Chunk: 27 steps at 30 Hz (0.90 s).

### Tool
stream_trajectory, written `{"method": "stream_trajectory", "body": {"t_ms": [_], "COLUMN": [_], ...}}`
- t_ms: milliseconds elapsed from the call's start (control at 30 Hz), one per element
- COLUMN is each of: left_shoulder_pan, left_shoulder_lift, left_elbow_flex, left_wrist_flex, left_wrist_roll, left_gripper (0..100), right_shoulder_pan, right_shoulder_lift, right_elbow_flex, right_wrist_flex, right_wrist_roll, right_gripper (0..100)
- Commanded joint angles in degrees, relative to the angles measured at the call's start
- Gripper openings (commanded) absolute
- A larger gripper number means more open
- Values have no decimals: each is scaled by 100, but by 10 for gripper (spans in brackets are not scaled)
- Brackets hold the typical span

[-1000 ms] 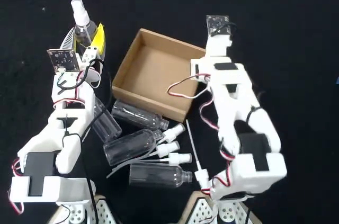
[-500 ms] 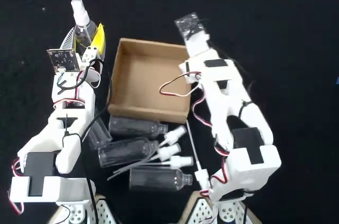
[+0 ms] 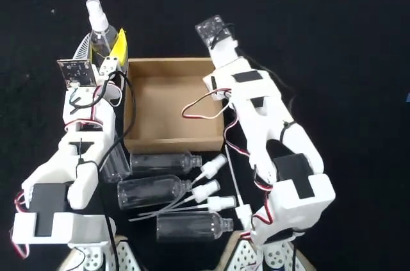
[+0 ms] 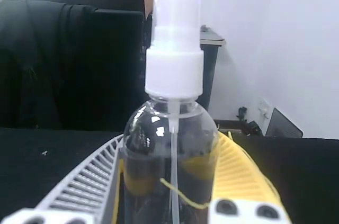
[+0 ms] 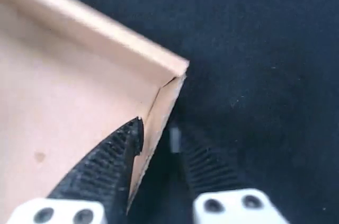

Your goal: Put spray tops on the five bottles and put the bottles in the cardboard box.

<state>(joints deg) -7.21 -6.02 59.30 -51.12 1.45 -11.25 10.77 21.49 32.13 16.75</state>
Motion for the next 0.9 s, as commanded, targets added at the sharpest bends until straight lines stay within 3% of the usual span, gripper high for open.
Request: {"method": "stream_trajectory", "body": {"t_ms": [0,333,467,733,867], "left_shoulder_pan": [163,268,295,892,963], "left_shoulder_lift": [-88,-97,-202,-1415,-1345], "left_elbow_flex": [-75,-66,-22,804,716], "left_wrist_flex": [-158,-132,-123,-105,246], "left_wrist_roll": [-18,-26,-26,-35,-26], "left_gripper": [30,30,29,29,29], "right_shoulder_pan": [-105,-97,237,1380,1644], "right_shoulder_lift": [-251,-1974,-2369,-2695,-2580], "right_elbow_flex": [-488,-444,-215,1279,1903], "right_wrist_flex": [-18,1336,1873,651,-281], "right_wrist_roll": [-598,-651,-651,-1389,-1811], "right_gripper": [208,211,211,211,211]}}
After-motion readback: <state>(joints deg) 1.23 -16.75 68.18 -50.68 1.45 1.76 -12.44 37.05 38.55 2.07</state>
